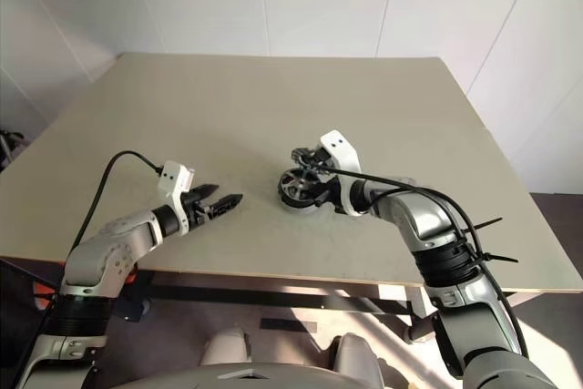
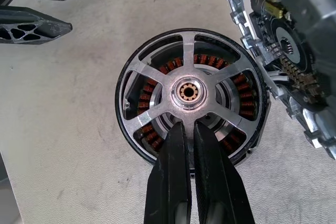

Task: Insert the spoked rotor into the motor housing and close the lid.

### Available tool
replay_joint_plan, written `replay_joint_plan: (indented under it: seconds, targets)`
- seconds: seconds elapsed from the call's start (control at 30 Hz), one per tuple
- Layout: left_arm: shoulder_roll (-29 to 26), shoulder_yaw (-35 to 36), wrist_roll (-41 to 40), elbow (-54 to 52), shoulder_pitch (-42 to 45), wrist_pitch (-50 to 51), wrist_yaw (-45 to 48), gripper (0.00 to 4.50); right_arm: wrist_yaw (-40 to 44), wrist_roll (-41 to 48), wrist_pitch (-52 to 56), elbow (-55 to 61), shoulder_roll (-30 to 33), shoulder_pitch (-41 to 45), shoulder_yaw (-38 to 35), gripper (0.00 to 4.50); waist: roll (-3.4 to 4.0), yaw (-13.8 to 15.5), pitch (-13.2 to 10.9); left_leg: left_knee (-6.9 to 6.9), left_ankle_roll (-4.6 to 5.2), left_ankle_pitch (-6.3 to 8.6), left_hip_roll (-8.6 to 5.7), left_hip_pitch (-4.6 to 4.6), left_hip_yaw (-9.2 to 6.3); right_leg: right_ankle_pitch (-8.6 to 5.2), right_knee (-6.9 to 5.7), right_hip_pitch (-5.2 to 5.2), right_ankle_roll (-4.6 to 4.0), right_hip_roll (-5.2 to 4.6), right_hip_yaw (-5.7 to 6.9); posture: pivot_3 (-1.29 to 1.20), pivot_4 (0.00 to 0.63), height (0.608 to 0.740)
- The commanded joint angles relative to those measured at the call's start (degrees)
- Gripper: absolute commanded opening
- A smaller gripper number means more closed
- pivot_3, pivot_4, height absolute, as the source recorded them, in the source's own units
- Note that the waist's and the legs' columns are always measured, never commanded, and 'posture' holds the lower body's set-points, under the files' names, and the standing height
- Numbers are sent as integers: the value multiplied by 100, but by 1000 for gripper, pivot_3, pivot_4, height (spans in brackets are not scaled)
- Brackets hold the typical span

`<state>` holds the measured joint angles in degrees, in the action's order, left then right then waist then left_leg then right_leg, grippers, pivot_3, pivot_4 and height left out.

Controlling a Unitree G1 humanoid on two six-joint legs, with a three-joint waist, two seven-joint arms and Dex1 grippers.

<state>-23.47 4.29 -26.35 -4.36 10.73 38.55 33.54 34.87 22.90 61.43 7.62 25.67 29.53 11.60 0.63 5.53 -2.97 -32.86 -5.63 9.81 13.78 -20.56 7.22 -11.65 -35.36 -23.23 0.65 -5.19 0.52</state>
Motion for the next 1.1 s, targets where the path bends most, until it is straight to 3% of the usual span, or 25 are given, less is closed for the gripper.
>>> replay_joint_plan:
  seconds: [0.03, 0.27, 0.53, 1.1]
  targets:
    - [-5, 38, 16, -90, 24, -116, 10, 4432, 131, 269, 49, 398, 6, 149, -299, 24, 0, 0, 0, 0, 0, 0, 0, 0, 0, 0, 0, 0, 0, 0, 0, 0, 0, 740]
    - [9, 14, 49, -32, 43, -131, 22, 4432, 209, 449, 135, 676, 10, 260, -404, 24, 0, 2, 0, 0, 0, 0, 0, 1, 0, 0, 0, 0, 0, 0, 0, 0, 0, 740]
    - [16, 16, 59, -51, 47, -107, 26, 4432, 129, -134, -433, 80, 138, 91, -1, 24, 0, 7, 0, -1, 0, 0, 0, -2, 0, 0, 0, 0, 0, -1, 0, 0, 0, 740]
    - [19, -2, 85, -119, -32, -94, 27, 4432, 87, -529, -699, 140, 219, -45, 268, 24, 0, 5, 0, -2, 0, 0, 0, -4, 0, 0, 0, -3, 0, -1, 0, 0, 0, 740]
